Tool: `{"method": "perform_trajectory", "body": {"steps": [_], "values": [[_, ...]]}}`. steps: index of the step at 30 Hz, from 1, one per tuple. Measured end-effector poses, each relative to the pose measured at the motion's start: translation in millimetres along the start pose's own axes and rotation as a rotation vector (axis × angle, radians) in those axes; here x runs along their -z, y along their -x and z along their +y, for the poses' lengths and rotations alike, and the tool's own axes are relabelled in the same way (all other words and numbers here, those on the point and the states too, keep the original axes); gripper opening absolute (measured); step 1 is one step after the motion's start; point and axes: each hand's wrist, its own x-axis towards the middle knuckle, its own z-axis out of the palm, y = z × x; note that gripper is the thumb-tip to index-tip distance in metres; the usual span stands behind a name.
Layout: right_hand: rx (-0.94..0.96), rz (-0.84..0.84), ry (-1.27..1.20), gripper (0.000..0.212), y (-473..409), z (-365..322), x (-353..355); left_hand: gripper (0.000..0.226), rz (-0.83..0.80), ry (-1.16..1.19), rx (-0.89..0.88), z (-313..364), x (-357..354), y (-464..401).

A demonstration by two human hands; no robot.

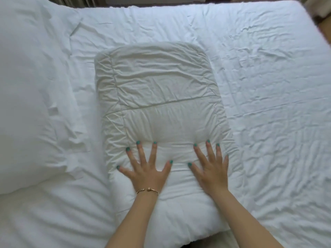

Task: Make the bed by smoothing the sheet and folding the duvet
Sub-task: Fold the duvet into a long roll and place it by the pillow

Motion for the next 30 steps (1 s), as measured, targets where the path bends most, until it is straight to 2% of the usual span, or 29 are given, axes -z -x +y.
{"method": "perform_trajectory", "body": {"steps": [4,8,13,15,18,20,21,24,25,30], "values": [[-0.035,0.04,0.006,0.065,36.5,11.3,-6.5,0.079,0.051,0.001,-0.043,-9.5,-3.5,11.7],[-0.039,-0.057,-0.002,0.066,25.9,2.3,5.0,0.082,-0.027,0.023,-0.04,-10.2,0.8,4.5],[-0.048,-0.062,0.002,0.065,19.1,-0.4,4.6,0.082,-0.082,0.043,-0.039,-9.6,-6.5,-2.0],[-0.088,-0.032,-0.073,0.062,6.3,0.0,10.6,0.08,-0.07,0.065,-0.04,-3.8,-3.0,-5.8],[-0.282,0.117,-0.335,0.055,-36.8,0.1,34.6,0.066,0.039,0.16,-0.018,-6.5,8.9,-13.9],[-0.352,0.182,-0.391,0.066,-71.3,6.1,49.6,0.064,0.112,0.267,0.094,-16.4,21.1,-26.8],[-0.35,0.133,-0.383,0.077,-85.6,11.3,55.1,0.073,0.097,0.31,0.188,-22.0,29.8,-35.7],[-0.305,-0.192,-0.425,0.107,-115.2,29.5,67.7,0.117,-0.113,0.421,0.392,-38.3,53.6,-64.0],[-0.275,-0.239,-0.417,0.111,-120.5,35.9,69.0,0.123,-0.157,0.461,0.396,-43.4,57.6,-71.3],[-0.19,-0.271,-0.369,0.129,-133.3,45.9,73.2,0.128,-0.165,0.499,0.395,-44.2,55.2,-81.9]]}}
